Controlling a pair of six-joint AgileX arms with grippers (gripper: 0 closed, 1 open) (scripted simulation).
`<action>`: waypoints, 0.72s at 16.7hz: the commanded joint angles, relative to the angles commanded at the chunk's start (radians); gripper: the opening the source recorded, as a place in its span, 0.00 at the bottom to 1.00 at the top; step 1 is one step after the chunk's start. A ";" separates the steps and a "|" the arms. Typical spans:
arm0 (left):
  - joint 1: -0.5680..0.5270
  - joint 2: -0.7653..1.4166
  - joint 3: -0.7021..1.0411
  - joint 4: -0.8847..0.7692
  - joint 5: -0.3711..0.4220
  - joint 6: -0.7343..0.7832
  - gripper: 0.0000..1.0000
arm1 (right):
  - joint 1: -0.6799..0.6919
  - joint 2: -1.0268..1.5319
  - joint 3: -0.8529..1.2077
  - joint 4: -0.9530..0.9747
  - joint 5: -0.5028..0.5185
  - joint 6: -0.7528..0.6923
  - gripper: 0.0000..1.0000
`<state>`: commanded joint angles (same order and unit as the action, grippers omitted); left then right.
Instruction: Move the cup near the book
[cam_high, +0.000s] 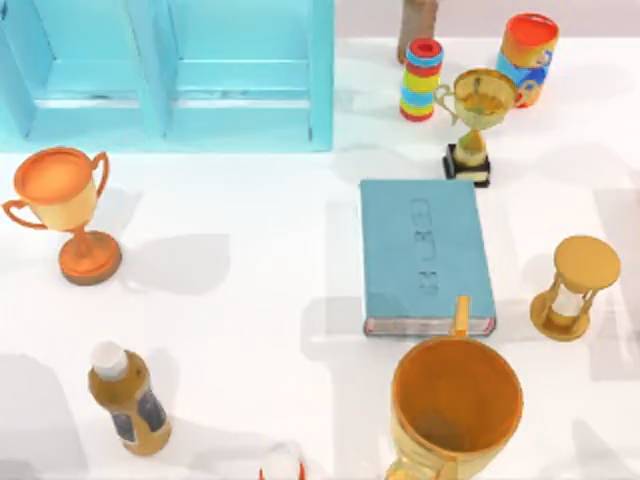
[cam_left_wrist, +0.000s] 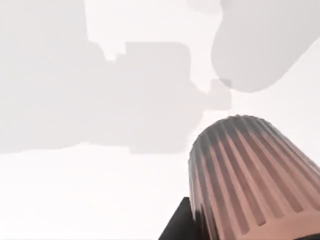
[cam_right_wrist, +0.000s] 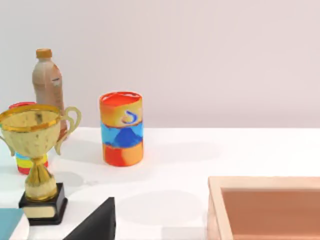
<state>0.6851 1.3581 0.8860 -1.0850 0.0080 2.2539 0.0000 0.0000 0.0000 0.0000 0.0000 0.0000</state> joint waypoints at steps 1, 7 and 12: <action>-0.008 0.009 0.025 0.001 0.008 -0.029 0.00 | 0.000 0.000 0.000 0.000 0.000 0.000 1.00; -0.130 0.120 0.317 0.005 0.088 -0.428 0.00 | 0.000 0.000 0.000 0.000 0.000 0.000 1.00; -0.324 0.270 0.640 -0.023 0.155 -0.981 0.00 | 0.000 0.000 0.000 0.000 0.000 0.000 1.00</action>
<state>0.3616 1.6284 1.5258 -1.1079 0.1631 1.2729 0.0000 0.0000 0.0000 0.0000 0.0000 0.0000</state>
